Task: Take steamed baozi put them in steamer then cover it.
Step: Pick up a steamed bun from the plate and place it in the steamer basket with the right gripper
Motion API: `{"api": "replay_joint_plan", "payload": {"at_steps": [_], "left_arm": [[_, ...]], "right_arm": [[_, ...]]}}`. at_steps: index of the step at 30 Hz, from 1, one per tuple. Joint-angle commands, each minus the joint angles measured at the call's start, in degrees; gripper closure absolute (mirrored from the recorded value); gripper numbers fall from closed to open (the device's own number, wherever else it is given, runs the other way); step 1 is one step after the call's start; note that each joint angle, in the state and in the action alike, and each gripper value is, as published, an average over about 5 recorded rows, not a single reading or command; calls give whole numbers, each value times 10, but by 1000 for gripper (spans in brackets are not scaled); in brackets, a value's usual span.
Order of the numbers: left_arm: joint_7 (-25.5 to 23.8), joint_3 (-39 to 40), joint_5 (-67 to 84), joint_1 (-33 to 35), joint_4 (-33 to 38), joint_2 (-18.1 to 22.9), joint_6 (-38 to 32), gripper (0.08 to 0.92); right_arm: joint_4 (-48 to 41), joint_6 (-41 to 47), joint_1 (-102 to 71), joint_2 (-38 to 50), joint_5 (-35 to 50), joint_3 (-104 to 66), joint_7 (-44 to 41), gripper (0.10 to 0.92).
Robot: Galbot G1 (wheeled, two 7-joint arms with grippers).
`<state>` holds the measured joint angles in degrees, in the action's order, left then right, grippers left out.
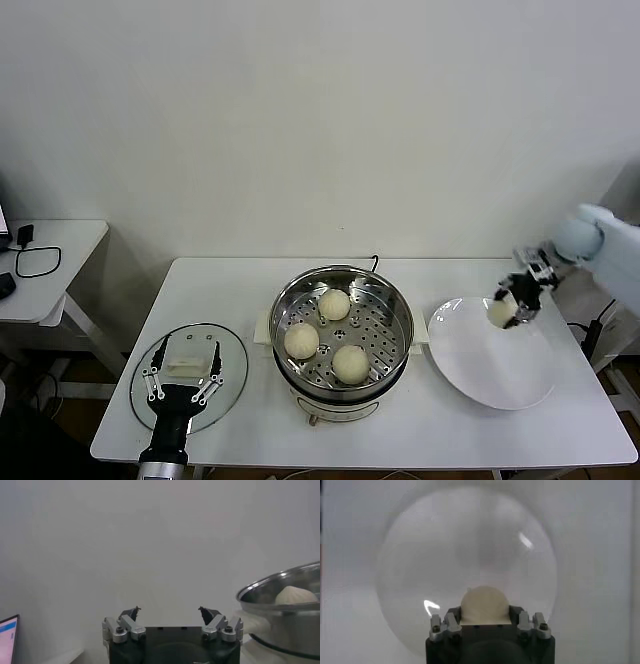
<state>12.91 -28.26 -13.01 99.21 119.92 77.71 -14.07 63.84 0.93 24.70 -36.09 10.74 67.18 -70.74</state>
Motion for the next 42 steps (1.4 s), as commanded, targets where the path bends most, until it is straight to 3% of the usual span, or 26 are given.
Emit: {"api": "replay_joint_plan", "payload": {"at_steps": [1,12,42], "left_arm": [[0,-1,0,-1,1,-3,1,177],[1,0,2,-10,-1,-4,3,177],[3,-9,6,-11,-5,0,3,177]], "right_arm": [[164,62,249,-53,182,189,-14,372],[248,114,313,-169,259,247,45,375],[168,128,163,-254,163,234,72,381]]}}
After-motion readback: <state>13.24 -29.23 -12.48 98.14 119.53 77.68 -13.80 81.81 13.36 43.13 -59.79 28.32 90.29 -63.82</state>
